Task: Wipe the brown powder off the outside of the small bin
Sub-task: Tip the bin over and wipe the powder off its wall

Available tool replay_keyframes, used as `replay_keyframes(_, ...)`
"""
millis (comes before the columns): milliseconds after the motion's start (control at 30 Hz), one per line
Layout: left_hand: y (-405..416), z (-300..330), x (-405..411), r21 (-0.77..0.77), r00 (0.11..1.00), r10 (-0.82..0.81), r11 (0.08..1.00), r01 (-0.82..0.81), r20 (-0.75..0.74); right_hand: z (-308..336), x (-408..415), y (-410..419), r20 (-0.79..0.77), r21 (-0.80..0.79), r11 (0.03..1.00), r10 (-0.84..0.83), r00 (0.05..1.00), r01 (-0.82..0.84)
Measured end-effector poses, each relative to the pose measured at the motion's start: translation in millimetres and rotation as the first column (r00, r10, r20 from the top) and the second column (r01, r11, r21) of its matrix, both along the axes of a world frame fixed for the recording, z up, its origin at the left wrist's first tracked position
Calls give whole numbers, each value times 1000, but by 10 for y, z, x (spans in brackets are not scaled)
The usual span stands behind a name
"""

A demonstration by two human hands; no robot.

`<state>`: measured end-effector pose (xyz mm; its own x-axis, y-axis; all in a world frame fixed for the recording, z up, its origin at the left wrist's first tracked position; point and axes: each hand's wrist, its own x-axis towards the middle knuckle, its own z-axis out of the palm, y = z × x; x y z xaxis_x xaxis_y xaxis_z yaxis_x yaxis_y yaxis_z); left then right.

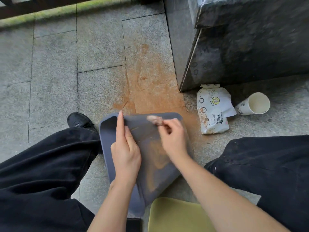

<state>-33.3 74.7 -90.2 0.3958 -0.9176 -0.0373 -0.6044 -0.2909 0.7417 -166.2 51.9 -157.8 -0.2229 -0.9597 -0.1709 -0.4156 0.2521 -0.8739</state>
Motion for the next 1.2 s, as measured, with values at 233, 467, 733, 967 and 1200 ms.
replay_keyframes(233,-8,-23,-85,-5,1000,-26,1000,26,10,-31,-145,-145,-69,185,977,-89,994,101)
replay_keyframes(467,-35,-32,-56,-7,998,-32,999,32,-54,369,278,120,65,-159,967,209,976,-196)
replay_keyframes(733,27,-49,-171,63,992,-78,994,84,-95,-738,-843,-32,-160,493,841,-166,973,225)
replay_keyframes(967,80,-71,-205,118,989,-69,989,85,-129,-308,-412,125,-196,332,931,-88,977,151)
replay_keyframes(1200,31,-23,-220,95,981,-94,989,112,-170,544,196,776,161,-26,989,147,976,-145)
